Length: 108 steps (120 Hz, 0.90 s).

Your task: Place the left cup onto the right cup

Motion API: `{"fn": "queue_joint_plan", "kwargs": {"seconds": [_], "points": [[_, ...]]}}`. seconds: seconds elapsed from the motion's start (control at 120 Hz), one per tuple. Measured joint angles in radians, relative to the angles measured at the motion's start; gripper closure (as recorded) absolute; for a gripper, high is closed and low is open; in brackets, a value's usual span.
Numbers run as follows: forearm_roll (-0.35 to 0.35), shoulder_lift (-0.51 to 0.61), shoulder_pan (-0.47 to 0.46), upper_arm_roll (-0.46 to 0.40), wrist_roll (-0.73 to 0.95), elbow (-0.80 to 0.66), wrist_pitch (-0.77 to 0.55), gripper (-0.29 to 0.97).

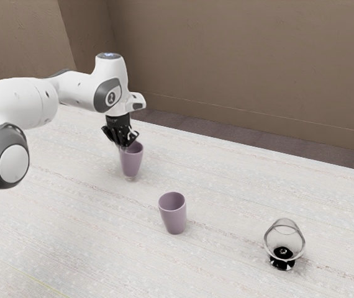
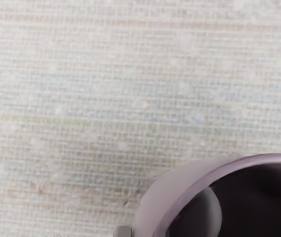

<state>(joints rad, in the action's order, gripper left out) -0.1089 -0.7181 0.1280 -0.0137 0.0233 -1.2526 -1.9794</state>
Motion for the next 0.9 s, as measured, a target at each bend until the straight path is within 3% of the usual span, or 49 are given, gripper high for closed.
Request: {"fn": "queue_joint_plan", "kwargs": {"seconds": [0.217, 0.467, 0.9], "points": [[-0.007, 0.172, -0.066, -0.003, -0.007, -0.088, 0.023, 0.77], [0.003, 0.426, -0.151, -0.004, -0.033, -0.356, 0.031, 0.78], [-0.013, 0.459, -0.184, -0.213, -0.161, -0.407, 0.034, 0.78]]}}
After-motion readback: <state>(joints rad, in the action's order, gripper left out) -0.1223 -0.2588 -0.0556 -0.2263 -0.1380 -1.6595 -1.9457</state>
